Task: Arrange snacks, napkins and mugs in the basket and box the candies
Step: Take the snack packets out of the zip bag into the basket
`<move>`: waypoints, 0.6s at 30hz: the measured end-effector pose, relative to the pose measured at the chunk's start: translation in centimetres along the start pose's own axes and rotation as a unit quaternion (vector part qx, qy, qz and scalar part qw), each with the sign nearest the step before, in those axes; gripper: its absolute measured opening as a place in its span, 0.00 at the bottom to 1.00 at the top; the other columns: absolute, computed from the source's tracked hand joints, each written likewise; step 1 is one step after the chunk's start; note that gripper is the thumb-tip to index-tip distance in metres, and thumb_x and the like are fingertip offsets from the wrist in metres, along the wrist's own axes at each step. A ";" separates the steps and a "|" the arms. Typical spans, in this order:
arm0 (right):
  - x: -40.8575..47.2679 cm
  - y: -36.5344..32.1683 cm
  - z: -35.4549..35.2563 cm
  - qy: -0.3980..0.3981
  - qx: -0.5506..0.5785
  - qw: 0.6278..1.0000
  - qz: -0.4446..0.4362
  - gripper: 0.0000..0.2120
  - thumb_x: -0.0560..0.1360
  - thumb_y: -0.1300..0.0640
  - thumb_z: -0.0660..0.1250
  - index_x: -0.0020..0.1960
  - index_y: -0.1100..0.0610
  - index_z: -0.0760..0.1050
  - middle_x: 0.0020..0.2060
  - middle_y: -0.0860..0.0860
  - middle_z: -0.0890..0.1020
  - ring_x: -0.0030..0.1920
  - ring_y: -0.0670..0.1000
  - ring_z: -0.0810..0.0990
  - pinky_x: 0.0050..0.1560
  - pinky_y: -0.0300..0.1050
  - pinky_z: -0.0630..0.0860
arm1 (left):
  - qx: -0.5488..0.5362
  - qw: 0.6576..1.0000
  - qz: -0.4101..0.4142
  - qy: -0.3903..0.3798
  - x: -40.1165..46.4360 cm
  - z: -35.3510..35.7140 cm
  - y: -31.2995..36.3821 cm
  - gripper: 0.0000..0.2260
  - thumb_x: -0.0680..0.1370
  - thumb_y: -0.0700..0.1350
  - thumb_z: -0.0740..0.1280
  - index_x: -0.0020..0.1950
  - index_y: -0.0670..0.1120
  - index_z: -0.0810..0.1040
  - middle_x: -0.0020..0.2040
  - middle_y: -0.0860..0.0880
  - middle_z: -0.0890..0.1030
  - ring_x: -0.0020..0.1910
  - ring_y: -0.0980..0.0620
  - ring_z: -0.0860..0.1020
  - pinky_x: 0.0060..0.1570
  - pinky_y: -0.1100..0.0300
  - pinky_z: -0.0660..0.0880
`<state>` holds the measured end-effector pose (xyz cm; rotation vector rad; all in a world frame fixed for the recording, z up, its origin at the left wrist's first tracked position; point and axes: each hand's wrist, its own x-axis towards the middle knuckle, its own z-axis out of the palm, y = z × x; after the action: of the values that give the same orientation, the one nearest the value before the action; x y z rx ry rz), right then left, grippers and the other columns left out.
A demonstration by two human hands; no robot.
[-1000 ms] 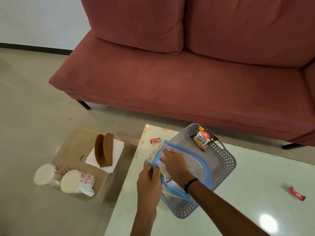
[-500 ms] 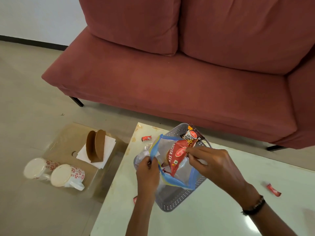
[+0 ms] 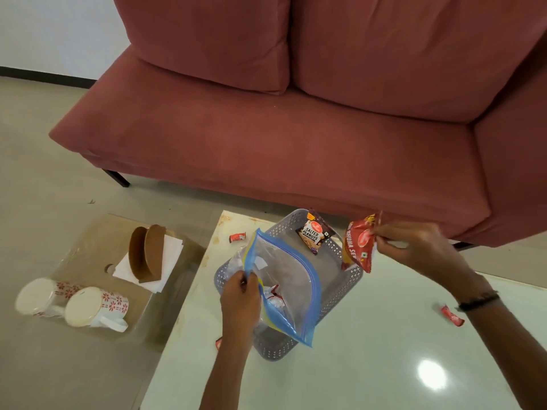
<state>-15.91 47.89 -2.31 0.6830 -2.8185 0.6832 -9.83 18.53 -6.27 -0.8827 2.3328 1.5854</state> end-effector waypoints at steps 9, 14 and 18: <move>2.6 5.2 10.6 -0.266 -0.049 0.961 -0.059 0.10 0.74 0.60 0.65 0.52 0.58 0.82 0.44 0.55 0.86 0.40 0.54 0.83 0.40 0.41 0.76 | 0.010 1.000 0.015 -0.014 0.3 0.3 -1.6 0.16 0.80 0.44 0.58 0.31 0.45 0.70 0.31 0.46 0.74 0.30 0.48 0.70 0.40 0.53 0.69; 3.8 7.5 12.1 -0.366 -0.098 0.924 -0.052 0.14 0.78 0.57 0.60 0.61 0.57 0.78 0.57 0.53 0.82 0.53 0.50 0.82 0.53 0.43 0.78 | -0.006 1.000 0.018 0.000 0.3 0.2 -2.5 0.15 0.80 0.43 0.58 0.32 0.45 0.70 0.29 0.46 0.72 0.30 0.49 0.70 0.31 0.59 0.68; 4.3 8.3 12.7 -0.391 -0.130 0.911 -0.037 0.15 0.79 0.55 0.59 0.61 0.57 0.77 0.58 0.54 0.81 0.55 0.51 0.80 0.55 0.43 0.77 | -0.007 1.000 0.010 -0.001 0.1 0.3 -2.7 0.15 0.80 0.43 0.59 0.32 0.45 0.69 0.29 0.46 0.72 0.30 0.50 0.70 0.31 0.60 0.67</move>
<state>-24.20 46.84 -15.65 1.2174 -3.4516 -0.0262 -8.48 18.09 -8.57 -0.8644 2.3390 1.6111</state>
